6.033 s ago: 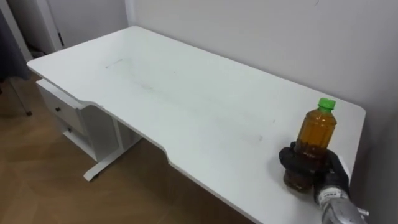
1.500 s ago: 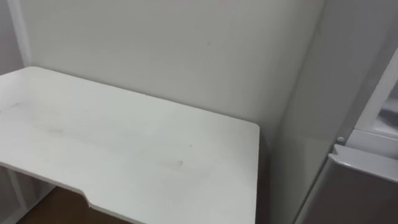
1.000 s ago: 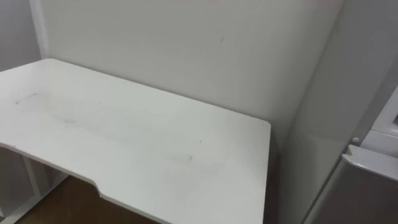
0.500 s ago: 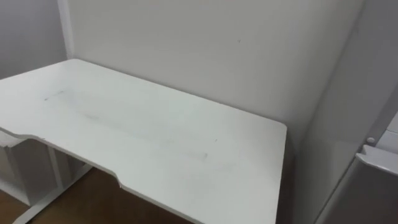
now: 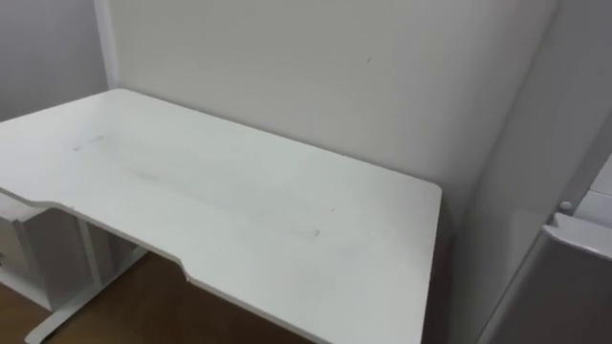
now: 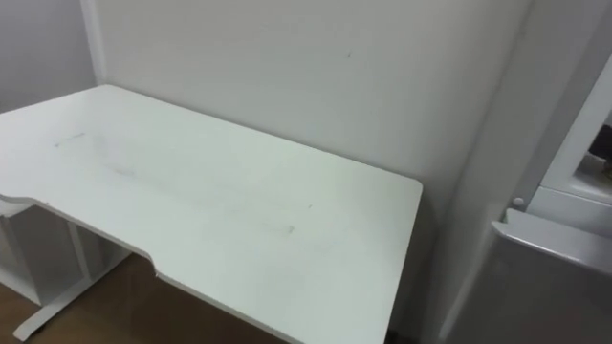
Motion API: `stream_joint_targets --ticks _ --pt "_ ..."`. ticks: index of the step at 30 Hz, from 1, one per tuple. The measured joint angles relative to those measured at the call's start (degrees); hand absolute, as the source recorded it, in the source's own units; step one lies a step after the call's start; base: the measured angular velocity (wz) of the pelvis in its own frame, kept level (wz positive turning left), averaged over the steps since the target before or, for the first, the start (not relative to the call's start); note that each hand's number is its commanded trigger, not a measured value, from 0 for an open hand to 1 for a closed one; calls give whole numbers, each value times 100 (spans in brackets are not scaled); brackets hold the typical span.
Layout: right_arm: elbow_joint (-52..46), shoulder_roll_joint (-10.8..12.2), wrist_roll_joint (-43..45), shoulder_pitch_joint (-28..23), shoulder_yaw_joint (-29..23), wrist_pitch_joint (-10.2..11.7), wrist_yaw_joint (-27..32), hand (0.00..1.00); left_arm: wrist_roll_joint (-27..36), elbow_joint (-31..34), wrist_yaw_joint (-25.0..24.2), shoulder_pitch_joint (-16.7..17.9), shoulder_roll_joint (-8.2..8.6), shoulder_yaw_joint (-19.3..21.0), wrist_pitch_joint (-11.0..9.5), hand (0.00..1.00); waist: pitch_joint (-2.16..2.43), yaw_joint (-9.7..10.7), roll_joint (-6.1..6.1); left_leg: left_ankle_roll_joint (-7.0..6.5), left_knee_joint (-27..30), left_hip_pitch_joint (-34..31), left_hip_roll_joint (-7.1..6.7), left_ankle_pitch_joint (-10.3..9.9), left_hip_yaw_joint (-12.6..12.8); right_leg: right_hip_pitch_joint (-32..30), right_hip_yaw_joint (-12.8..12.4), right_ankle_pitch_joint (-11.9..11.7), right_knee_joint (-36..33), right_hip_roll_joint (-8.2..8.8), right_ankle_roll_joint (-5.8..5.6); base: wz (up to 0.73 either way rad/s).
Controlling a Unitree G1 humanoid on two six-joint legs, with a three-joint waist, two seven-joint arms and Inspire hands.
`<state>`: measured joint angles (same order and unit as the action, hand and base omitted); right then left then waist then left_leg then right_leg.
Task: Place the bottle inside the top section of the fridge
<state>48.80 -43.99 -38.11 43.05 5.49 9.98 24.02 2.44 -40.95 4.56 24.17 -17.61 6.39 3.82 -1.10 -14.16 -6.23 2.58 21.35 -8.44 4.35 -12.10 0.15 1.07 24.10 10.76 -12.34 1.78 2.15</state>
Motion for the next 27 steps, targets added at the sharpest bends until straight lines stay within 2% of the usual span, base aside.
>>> stream_joint_targets --ticks 6,10,17,24,25,27 --pt "-39 14 -25 -180 -58 -2 -185 0 -27 107 252 50 3 10 -4 0 20 13 -107 6 -98 138 -2 -2 39 128 -5 -6 60 -10 -4 -2" --pt "-28 28 8 -207 -57 -24 -370 0 -85 104 274 82 3 22 -6 0 18 19 -110 5 -201 297 -5 -3 126 215 -45 -6 75 6 -13 -8" --pt "-162 27 37 -222 -53 -88 -664 0 -88 -26 272 113 3 20 -5 0 20 152 -111 4 -250 325 -11 -1 147 208 -64 -2 90 13 -18 -1" --pt "-491 26 -4 -376 -150 -132 -867 0 -93 -69 177 210 4 65 -4 0 58 277 -85 4 -297 408 -19 -2 152 303 -36 -13 183 12 -33 0" --pt "-518 26 -4 -387 -177 -132 -898 6 -95 -70 154 210 4 71 -4 0 64 286 -75 5 -301 418 -21 -2 154 303 -35 -13 180 12 -33 0" --pt "-588 26 -2 -423 -201 -136 -1052 100 -104 -69 114 216 12 75 -5 0 95 305 -14 4 -341 525 -33 -1 163 378 -26 -12 181 8 -38 0"
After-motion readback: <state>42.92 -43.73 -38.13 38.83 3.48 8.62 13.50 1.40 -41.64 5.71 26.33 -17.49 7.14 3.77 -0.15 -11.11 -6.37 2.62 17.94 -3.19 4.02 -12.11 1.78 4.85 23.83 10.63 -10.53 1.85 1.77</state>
